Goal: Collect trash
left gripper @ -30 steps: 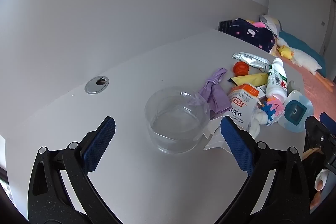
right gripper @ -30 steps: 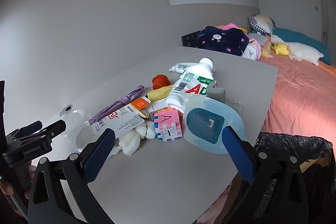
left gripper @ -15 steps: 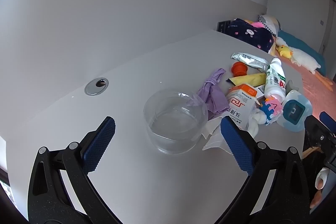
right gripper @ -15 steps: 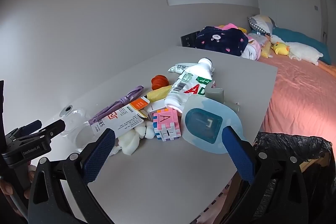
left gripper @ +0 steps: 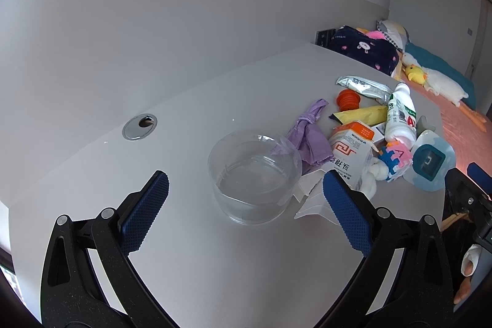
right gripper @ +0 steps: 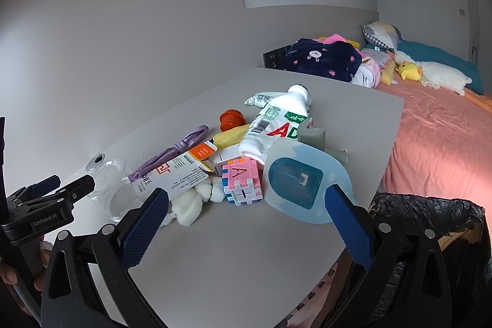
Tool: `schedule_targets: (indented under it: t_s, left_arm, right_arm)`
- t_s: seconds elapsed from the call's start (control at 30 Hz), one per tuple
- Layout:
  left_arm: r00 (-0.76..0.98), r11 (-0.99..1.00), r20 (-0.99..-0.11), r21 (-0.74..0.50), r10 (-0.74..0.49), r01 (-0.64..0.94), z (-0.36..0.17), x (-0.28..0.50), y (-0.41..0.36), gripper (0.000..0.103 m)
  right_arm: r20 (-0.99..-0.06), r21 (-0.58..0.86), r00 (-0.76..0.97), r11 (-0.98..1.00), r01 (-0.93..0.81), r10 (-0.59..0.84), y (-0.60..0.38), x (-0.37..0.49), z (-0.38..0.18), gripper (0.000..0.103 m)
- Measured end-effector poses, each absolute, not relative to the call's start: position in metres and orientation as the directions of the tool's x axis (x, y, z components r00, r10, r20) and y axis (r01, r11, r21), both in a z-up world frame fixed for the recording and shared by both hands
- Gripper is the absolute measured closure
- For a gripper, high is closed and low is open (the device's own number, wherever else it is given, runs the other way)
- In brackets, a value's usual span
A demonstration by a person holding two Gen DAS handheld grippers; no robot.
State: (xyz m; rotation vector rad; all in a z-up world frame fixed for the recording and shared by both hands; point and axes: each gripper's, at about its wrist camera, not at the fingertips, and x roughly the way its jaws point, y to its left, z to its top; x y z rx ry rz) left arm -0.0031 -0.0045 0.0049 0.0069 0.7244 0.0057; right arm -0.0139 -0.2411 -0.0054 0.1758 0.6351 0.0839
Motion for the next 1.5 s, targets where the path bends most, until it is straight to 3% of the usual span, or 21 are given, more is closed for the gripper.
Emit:
schedule_targets:
  t_s: [1.5]
  left_arm:
    - [0.744, 1.000, -0.668, -0.006, -0.019, 0.021, 0.0048, -0.0046, -0.0079, 0.006]
  right_arm:
    - [-0.594, 0.180, 0.795, 0.983, -0.021, 0.126, -0.2402, -0.0186, -0.0097, 0.002]
